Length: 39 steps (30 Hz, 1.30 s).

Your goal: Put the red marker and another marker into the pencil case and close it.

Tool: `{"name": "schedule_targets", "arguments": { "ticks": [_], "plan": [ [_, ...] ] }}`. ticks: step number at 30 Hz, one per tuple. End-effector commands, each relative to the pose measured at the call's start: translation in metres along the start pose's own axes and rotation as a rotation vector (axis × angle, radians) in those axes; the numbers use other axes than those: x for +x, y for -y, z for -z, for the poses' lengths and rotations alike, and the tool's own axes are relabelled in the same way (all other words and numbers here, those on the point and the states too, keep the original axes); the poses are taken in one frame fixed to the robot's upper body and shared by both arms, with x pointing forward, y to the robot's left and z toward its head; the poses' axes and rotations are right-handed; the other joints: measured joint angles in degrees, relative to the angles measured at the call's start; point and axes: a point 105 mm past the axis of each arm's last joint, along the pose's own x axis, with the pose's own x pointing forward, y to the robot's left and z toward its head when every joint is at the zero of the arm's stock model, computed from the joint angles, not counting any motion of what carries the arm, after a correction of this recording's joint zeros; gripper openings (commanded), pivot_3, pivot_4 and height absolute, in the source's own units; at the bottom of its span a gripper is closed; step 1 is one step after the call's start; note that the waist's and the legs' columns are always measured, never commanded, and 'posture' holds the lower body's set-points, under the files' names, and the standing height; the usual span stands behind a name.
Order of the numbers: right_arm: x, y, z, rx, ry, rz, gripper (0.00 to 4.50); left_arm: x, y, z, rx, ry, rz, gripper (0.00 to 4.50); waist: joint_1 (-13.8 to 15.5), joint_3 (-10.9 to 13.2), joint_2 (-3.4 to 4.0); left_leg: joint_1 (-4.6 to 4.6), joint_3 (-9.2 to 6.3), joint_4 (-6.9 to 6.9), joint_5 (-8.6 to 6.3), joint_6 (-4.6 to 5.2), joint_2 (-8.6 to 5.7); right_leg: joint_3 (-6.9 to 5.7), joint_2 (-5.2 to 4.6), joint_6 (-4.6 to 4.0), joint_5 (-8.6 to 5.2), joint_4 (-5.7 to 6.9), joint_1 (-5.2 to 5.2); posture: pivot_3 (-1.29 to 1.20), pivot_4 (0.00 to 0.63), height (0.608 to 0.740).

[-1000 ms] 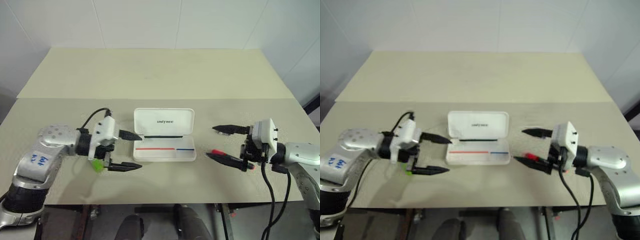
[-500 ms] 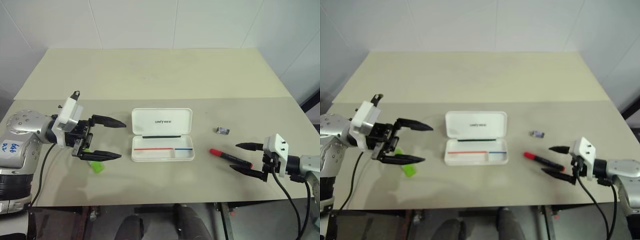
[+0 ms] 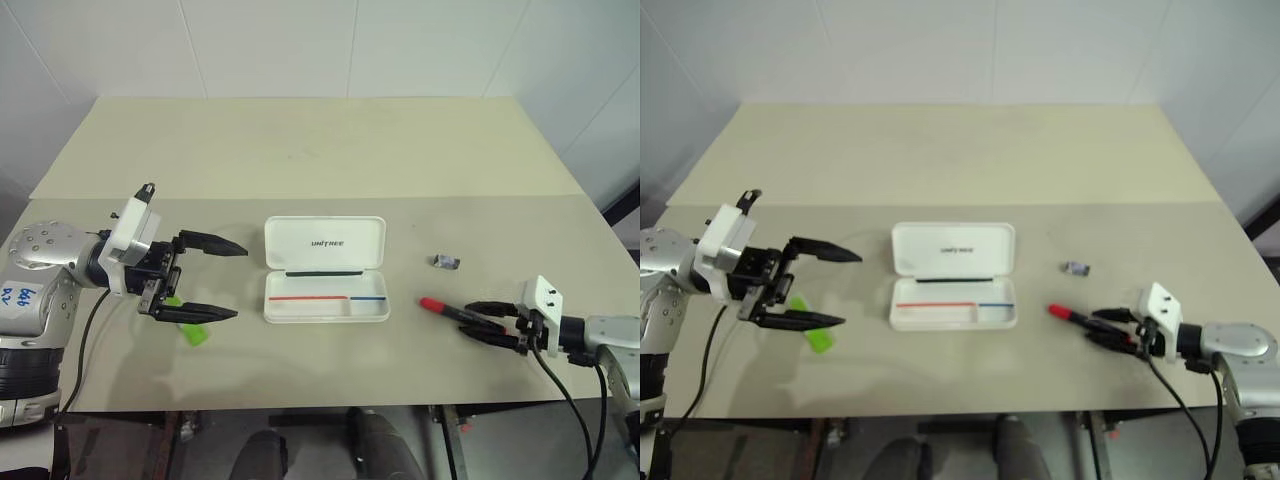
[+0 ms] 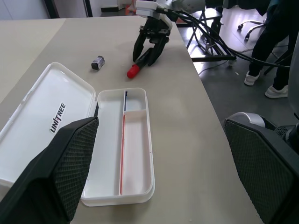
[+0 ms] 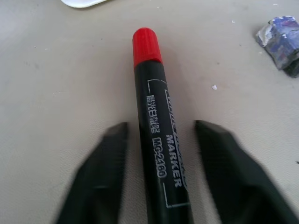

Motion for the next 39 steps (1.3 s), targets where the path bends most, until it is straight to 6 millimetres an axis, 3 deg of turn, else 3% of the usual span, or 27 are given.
{"name": "schedule_targets", "arguments": {
  "ticks": [1,2,8,12,17,20,23,29,32,34,39],
  "plan": [
    [0.001,-0.003,-0.013,-0.058,0.043,0.001,0.88,0.000,0.001,-0.004,0.039,0.000,-0.006,4.50,0.00,0.00,0.00,0.00,0.00,0.00,0.00,0.00,0.00,0.00,0.00,0.00,0.00,0.00,0.00,0.00,0.150,0.740],
    [0.001,-0.004,-0.013,-0.052,0.043,-0.005,0.60,0.000,0.000,-0.004,0.042,0.002,-0.012,4.50,0.02,0.00,0.00,0.00,0.00,0.00,0.00,0.00,0.00,0.00,0.00,0.00,0.00,0.01,0.00,0.00,0.150,0.740],
    [-0.002,-0.002,-0.020,-0.098,0.040,0.019,0.59,0.000,0.000,0.001,0.041,0.003,-0.026,4.50,0.13,0.00,0.00,0.01,0.01,0.00,0.00,0.00,-0.01,0.00,-0.02,0.00,0.00,0.02,0.00,0.00,0.150,0.740],
    [-0.008,0.009,-0.041,-0.192,0.043,0.040,0.59,-0.002,-0.003,0.004,0.050,0.006,-0.056,4.50,0.06,0.00,0.00,0.01,0.01,0.00,0.00,0.00,-0.01,0.01,-0.01,0.00,0.00,0.03,-0.01,0.00,0.150,0.740],
    [-0.005,0.024,-0.087,-0.345,0.095,0.048,0.59,-0.013,0.000,0.017,0.021,0.000,-0.090,4.50,-0.58,0.02,0.03,0.09,0.12,0.02,0.00,0.00,0.00,0.10,0.00,0.00,0.00,0.12,-0.01,0.00,0.150,0.740],
    [0.021,0.009,-0.119,-0.389,0.178,-0.052,0.59,-0.021,-0.002,0.026,0.007,-0.015,-0.141,4.50,-0.91,0.02,0.03,0.06,0.04,0.00,0.00,0.00,0.04,0.03,0.02,-0.07,-0.04,0.19,-0.09,0.00,0.150,0.740],
    [0.047,-0.013,-0.137,-0.393,0.250,-0.149,0.59,-0.026,-0.002,0.029,0.011,-0.022,-0.176,4.50,-1.12,0.02,0.03,0.00,-0.05,-0.02,0.00,0.00,0.08,-0.04,0.04,-0.13,-0.07,0.25,-0.16,0.00,0.150,0.740],
    [0.080,-0.038,-0.135,-0.362,0.281,-0.265,0.59,-0.027,-0.002,0.030,0.021,-0.024,-0.203,4.50,-0.65,0.02,0.03,-0.16,-0.13,-0.03,-0.01,-0.01,0.01,-0.14,-0.15,-0.13,-0.07,0.38,-0.26,0.00,0.150,0.740],
    [0.117,-0.047,-0.145,-0.381,0.327,-0.328,0.59,-0.026,0.001,0.032,0.022,-0.025,-0.208,4.50,-1.08,0.01,-0.01,-0.16,-0.10,-0.01,-0.01,-0.03,-0.01,-0.14,-0.18,-0.10,-0.05,0.33,-0.22,0.00,0.150,0.740],
    [0.134,-0.047,-0.149,-0.410,0.334,-0.342,0.59,-0.024,0.002,0.034,0.023,-0.025,-0.211,4.50,-1.59,0.01,-0.01,-0.11,-0.08,-0.01,-0.01,-0.03,0.01,-0.08,-0.16,-0.06,-0.03,0.33,-0.24,0.00,0.150,0.740],
    [0.153,-0.047,-0.152,-0.431,0.337,-0.387,0.59,-0.021,0.002,0.034,0.026,-0.020,-0.217,4.50,-1.16,0.02,-0.01,-0.27,-0.15,-0.05,0.00,-0.05,0.06,-0.22,-0.12,-0.22,-0.12,0.72,-0.59,0.00,0.150,0.740]
  ]
}}
